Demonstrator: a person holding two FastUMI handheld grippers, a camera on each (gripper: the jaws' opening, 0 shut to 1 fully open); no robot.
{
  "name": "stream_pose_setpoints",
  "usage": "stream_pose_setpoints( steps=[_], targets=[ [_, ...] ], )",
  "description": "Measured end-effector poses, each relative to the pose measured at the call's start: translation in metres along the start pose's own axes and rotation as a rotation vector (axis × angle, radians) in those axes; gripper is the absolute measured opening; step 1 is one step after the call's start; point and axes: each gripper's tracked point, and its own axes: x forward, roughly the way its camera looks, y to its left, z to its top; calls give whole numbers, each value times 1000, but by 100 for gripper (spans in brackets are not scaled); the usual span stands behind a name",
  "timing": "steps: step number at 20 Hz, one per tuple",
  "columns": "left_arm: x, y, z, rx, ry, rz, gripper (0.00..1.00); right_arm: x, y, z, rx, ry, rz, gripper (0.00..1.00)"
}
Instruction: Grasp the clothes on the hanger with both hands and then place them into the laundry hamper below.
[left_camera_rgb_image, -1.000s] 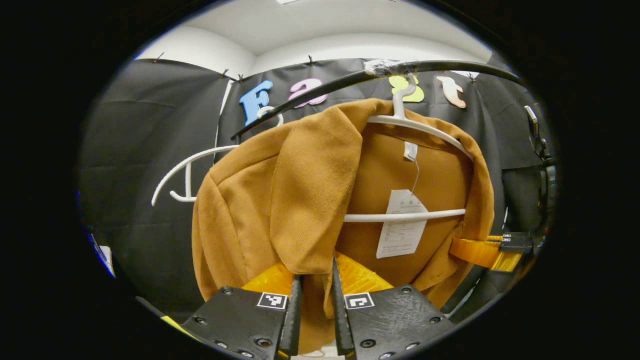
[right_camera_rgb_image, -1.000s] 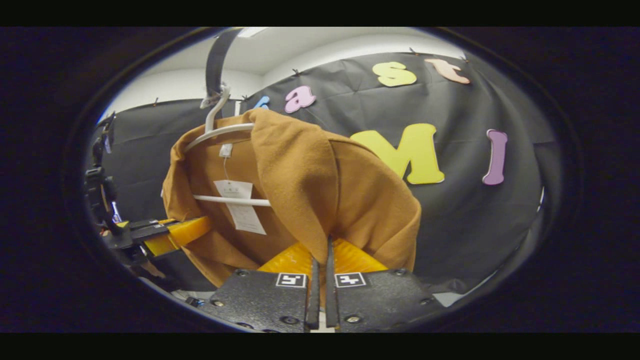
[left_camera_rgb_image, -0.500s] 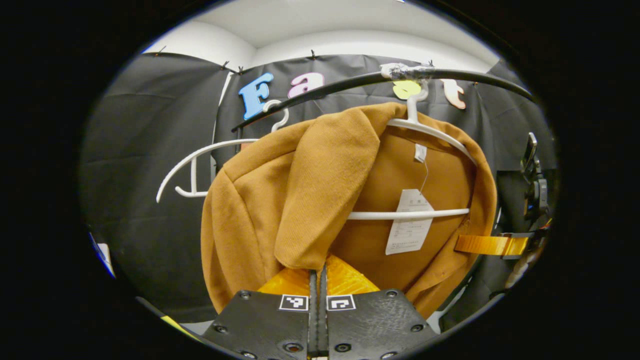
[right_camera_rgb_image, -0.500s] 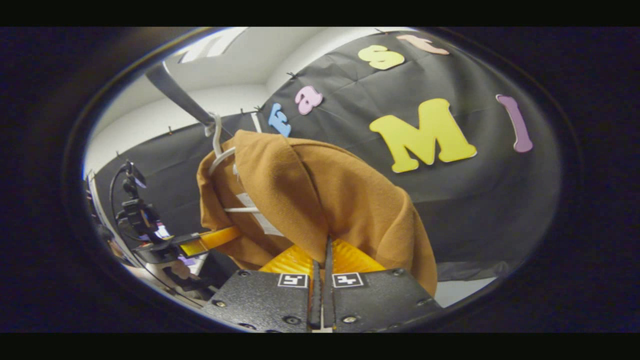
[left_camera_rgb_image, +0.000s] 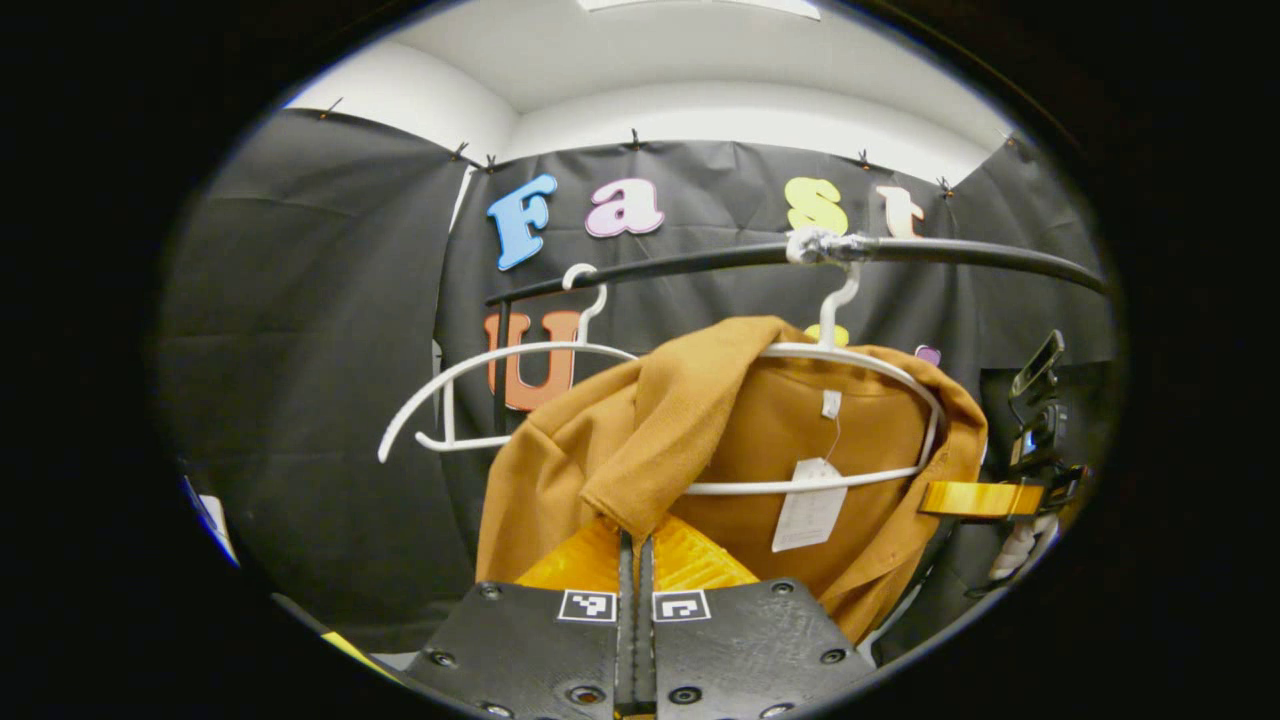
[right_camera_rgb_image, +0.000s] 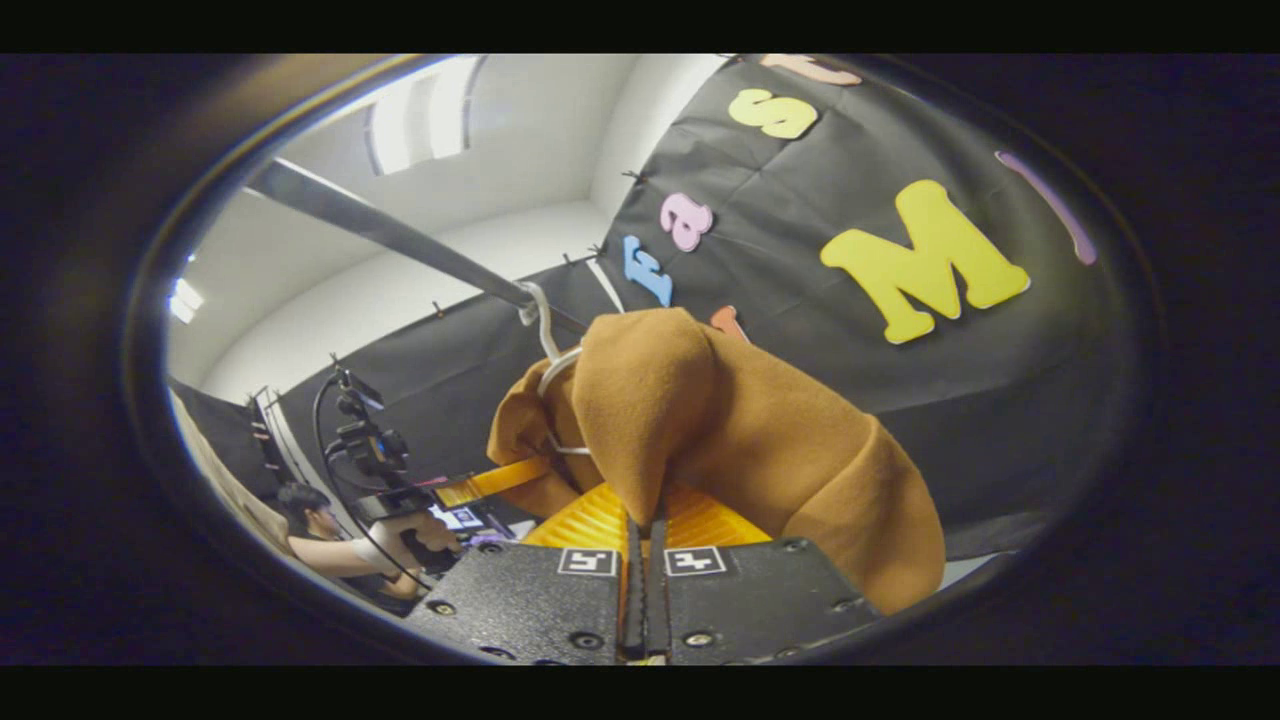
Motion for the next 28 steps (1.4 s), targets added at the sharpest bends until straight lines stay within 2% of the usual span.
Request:
stream_pose_setpoints(
  steps=[1,2,4,5,6,8,9,11,12,13,15,16,17,19,21,22,23,24,28],
  targets=[
    [-1,3,7,2,-11,1,4,-2,7,6,31,-20,40,4],
    [-4,7,13,11,-24,3,0,-3,13,13,63,-43,77,5],
    [-6,15,27,15,-45,4,0,-6,19,29,110,-85,127,5],
    [-3,19,35,13,-57,6,4,-8,21,39,133,-108,151,4],
    [-1,25,42,8,-67,11,0,-11,24,46,154,-133,174,5],
    [3,41,57,-13,-90,26,4,-16,30,61,188,-181,218,4],
    [9,51,65,-15,-100,30,0,-17,31,69,204,-203,234,4],
    [16,60,70,-8,-102,30,0,-21,29,81,217,-239,241,4],
    [18,61,72,0,-105,25,4,-23,28,87,230,-256,248,4],
    [22,64,73,5,-102,25,0,-26,30,94,244,-279,259,4],
    [24,67,66,-3,-84,13,4,-35,26,108,266,-325,270,4],
    [25,64,63,-20,-71,2,0,-39,24,112,278,-339,271,4],
    [26,63,59,-25,-68,-4,4,-42,21,113,288,-351,270,4],
    [28,63,49,-31,-55,-16,5,-47,16,114,295,-359,257,4],
    [27,61,41,-47,-41,-27,4,-52,16,114,324,-372,278,4],
    [29,61,38,-56,-35,-35,0,-55,14,116,351,-388,288,4],
    [29,60,33,-60,-27,-46,5,-56,8,117,371,-403,290,3],
    [30,59,29,-64,-17,-54,0,-58,2,118,389,-414,285,4],
    [35,59,24,-85,-5,-76,0,-59,-3,121,405,-440,291,4]
  ],
)
